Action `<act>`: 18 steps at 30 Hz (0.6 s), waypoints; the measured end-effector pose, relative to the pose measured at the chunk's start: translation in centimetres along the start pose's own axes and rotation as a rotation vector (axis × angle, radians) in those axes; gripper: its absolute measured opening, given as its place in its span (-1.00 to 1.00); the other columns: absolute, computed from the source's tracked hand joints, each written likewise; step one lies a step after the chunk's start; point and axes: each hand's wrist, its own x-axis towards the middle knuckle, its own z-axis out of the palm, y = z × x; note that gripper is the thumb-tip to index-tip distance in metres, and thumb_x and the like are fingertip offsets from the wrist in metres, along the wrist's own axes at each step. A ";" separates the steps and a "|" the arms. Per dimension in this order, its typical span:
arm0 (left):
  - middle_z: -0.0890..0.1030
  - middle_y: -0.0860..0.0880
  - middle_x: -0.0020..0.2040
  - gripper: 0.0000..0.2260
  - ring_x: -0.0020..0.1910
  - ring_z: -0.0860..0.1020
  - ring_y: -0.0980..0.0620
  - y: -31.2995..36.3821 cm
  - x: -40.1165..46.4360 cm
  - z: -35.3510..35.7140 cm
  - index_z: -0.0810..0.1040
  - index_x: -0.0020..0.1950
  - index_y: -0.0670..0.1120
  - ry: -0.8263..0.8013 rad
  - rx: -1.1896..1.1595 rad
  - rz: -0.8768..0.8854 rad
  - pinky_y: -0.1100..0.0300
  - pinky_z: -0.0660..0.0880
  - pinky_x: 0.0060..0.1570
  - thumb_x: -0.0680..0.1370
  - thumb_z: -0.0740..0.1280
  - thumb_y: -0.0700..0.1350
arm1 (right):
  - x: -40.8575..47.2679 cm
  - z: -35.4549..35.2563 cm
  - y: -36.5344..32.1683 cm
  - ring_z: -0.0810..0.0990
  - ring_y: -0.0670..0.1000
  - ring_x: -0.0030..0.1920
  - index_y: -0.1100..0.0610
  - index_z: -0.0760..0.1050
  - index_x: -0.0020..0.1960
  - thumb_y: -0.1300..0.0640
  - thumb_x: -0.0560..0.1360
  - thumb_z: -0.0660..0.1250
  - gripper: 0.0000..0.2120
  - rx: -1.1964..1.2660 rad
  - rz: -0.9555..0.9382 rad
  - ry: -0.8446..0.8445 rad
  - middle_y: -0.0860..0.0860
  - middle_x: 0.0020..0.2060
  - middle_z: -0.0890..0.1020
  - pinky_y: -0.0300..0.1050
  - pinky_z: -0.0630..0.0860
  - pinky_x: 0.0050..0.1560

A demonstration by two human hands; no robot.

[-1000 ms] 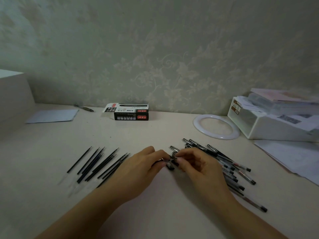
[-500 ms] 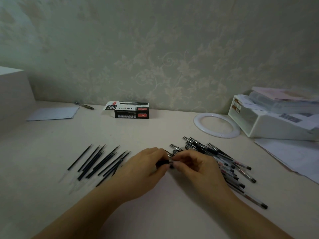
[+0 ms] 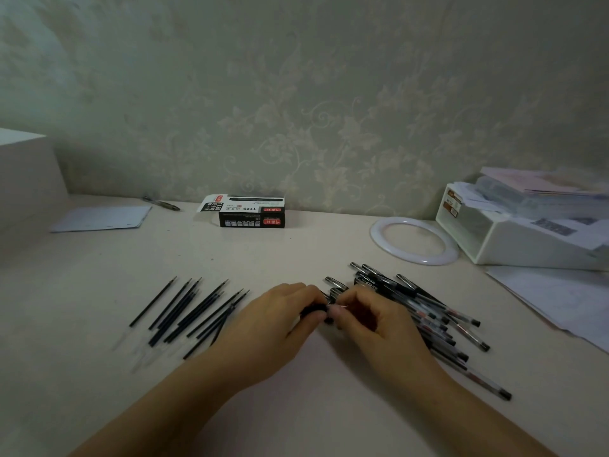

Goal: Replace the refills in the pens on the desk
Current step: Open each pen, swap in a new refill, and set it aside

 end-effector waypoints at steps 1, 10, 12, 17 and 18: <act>0.54 0.18 -0.08 -0.89 -0.10 0.46 0.19 0.0 0.0 0.0 0.52 0.07 0.10 -0.001 -0.005 0.003 0.22 0.44 -0.12 0.62 0.21 0.02 | 0.0 0.0 0.0 0.52 -0.17 -0.32 -0.03 0.58 -0.15 -0.06 0.55 0.34 -0.84 -0.004 -0.001 0.009 -0.08 -0.31 0.62 -0.37 0.41 -0.28; 0.53 0.21 -0.10 -0.90 -0.12 0.44 0.24 0.0 0.0 0.1 0.52 0.06 0.13 0.007 -0.015 -0.009 0.30 0.39 -0.14 0.62 0.22 0.01 | 0.0 0.0 -0.2 0.57 -0.16 -0.25 -0.04 0.57 -0.10 0.05 0.56 0.35 -0.93 0.005 0.006 -0.010 -0.10 -0.24 0.65 -0.41 0.42 -0.22; 0.54 0.21 -0.10 -0.89 -0.13 0.44 0.24 0.0 0.0 0.2 0.53 0.07 0.12 0.005 -0.012 0.001 0.30 0.39 -0.14 0.62 0.23 0.01 | 0.0 0.0 -0.2 0.54 -0.19 -0.29 -0.04 0.57 -0.16 0.01 0.57 0.33 -0.85 -0.007 0.007 0.013 -0.11 -0.29 0.63 -0.40 0.41 -0.24; 0.53 0.22 -0.11 -0.90 -0.12 0.44 0.25 -0.2 0.0 0.1 0.53 0.07 0.12 0.009 -0.020 -0.013 0.31 0.38 -0.15 0.61 0.23 0.01 | 0.1 0.0 -0.3 0.61 -0.15 -0.19 -0.08 0.56 -0.03 -0.03 0.54 0.36 -0.96 0.016 0.026 0.011 -0.15 -0.18 0.66 -0.38 0.48 -0.18; 0.53 0.22 -0.10 -0.90 -0.12 0.45 0.24 -0.2 0.0 0.1 0.52 0.06 0.13 0.008 -0.020 -0.015 0.30 0.40 -0.14 0.61 0.22 0.02 | 0.1 0.0 -0.2 0.60 -0.14 -0.19 -0.08 0.55 -0.03 0.01 0.54 0.36 -0.98 0.010 0.019 0.000 -0.13 -0.18 0.65 -0.38 0.48 -0.18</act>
